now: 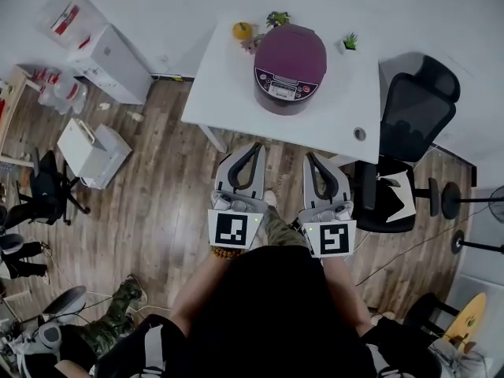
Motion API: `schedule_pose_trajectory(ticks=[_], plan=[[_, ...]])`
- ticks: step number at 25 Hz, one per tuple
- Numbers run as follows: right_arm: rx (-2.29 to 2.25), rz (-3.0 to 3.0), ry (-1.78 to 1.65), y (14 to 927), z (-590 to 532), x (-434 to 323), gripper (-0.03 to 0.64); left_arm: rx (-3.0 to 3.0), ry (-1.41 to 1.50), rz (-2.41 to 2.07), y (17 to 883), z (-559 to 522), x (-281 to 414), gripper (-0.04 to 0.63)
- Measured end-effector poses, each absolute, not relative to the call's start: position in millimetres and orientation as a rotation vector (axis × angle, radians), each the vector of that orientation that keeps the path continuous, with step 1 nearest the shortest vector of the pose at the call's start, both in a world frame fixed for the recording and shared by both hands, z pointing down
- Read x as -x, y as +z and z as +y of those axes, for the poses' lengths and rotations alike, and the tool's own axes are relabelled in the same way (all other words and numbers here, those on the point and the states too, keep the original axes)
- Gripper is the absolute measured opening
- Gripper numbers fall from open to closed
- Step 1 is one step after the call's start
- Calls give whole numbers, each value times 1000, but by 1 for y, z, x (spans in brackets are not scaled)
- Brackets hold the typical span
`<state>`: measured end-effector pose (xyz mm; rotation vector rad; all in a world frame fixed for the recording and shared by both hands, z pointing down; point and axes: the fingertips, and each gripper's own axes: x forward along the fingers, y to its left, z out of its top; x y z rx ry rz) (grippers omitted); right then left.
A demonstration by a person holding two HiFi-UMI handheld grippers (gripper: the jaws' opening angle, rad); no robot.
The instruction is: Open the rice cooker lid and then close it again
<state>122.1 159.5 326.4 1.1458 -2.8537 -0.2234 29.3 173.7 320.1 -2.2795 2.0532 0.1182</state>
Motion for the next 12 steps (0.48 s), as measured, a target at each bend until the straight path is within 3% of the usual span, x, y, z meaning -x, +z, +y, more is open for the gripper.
schedule_pose_trajectory(ticks=[12], plan=[[-1155,-2881,-174,334,52,-127,31,2248,40,2085,326,80,-23,26]])
